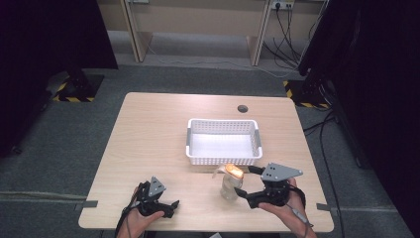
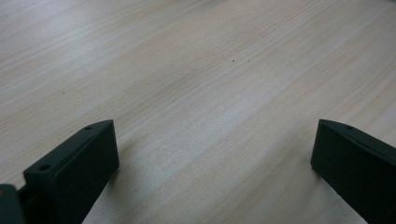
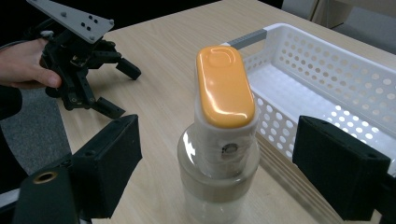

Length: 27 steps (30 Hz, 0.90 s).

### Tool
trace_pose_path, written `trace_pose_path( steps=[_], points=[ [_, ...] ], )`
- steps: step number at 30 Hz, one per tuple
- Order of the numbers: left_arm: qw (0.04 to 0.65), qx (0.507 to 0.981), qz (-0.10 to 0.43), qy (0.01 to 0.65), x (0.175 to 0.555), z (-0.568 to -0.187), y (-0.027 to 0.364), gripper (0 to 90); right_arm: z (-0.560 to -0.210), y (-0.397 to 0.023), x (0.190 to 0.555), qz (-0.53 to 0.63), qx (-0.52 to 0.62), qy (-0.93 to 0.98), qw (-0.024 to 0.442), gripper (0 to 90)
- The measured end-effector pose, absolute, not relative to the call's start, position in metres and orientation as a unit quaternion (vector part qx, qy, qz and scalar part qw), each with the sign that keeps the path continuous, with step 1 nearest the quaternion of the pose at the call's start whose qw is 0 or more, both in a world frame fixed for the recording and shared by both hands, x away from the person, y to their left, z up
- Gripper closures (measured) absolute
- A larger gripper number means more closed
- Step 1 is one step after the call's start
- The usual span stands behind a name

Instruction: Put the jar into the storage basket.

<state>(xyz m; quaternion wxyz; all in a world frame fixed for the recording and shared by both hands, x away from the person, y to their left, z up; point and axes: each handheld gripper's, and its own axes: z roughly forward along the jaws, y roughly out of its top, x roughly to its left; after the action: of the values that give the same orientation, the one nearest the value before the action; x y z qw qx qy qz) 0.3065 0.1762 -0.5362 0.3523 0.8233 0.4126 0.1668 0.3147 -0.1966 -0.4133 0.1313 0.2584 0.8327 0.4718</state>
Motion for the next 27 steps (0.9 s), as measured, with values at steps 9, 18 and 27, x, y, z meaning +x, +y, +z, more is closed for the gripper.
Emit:
trace_pose_path(
  steps=[9, 18, 27],
  points=[
    [0.352, 0.823, 0.167, 0.413, 0.307, -0.536, 0.176, 0.0, -0.418, -0.186, 0.323, 0.461, 0.256, 0.839, 0.134, 23.3],
    [0.352, 0.823, 0.167, 0.413, 0.306, -0.536, 0.176, 0.0, -0.426, -0.178, 0.332, 0.45, 0.256, 0.845, 0.134, 34.5],
    [0.352, 0.823, 0.167, 0.412, 0.306, -0.536, 0.176, 0.0, -0.427, -0.172, 0.334, 0.447, 0.238, 0.85, 0.146, 56.2]
  ],
)
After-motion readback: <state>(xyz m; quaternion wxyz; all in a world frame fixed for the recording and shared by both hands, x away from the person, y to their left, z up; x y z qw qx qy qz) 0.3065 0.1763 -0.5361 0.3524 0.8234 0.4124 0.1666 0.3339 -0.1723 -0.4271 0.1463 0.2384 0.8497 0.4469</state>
